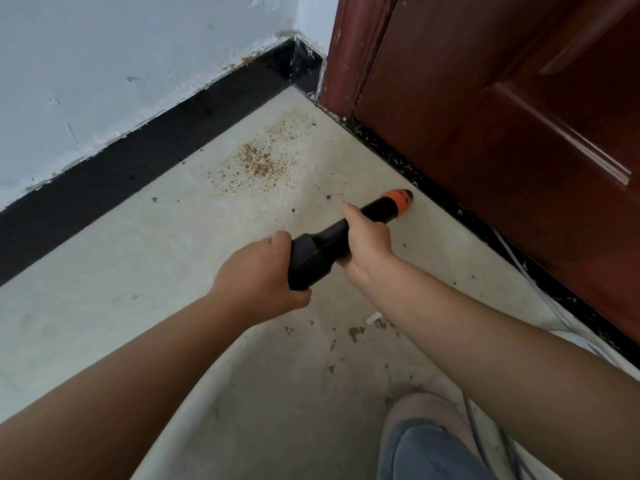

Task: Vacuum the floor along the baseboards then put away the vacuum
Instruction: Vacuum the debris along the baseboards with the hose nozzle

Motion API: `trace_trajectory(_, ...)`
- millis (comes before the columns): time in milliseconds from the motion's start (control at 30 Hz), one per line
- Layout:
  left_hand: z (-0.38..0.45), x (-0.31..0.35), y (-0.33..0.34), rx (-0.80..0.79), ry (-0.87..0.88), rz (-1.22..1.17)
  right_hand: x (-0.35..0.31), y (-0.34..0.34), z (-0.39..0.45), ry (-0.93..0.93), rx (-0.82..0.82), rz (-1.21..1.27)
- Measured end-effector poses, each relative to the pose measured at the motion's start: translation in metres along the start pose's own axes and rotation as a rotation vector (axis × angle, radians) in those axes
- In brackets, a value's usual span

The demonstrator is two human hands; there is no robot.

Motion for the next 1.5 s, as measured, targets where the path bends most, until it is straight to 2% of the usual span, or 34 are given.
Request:
trace_trajectory(300,-0.068,-0.071,-0.031,0.089,-0.251,0.07,0.047,0.068,-0.058,0.087,-0.206,-0.105)
trace_trajectory(600,-0.091,-0.094,-0.032,0.127,-0.295,0.049,0.062,0.088,-0.074,0.072,-0.288,-0.133)
trace_trajectory(833,-0.08,-0.089,-0.028,0.106,-0.269,-0.001,0.055,0.085,-0.065,0.044,-0.233,-0.111)
trace_trajectory(1133,-0.041,-0.051,-0.017,0.121,-0.196,-0.07,0.021,0.071,-0.036,-0.046,-0.138,-0.129)
trace_trajectory(1367,-0.028,-0.042,-0.012,-0.001,-0.113,-0.086,0.022,0.04,-0.031,0.032,-0.01,-0.051)
trace_trajectory(1500,-0.013,-0.024,-0.004,-0.041,-0.019,-0.076,0.017,0.015,-0.023,0.016,0.071,-0.01)
Point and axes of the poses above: each hand's wrist, its own z-axis towards the middle knuckle, its own y-axis out of the palm, x = y × z, the point moved 1 cm from there along z, towards the middle knuckle, and after that the axes turned 2 degrees about -y, right-handed, at the moved point
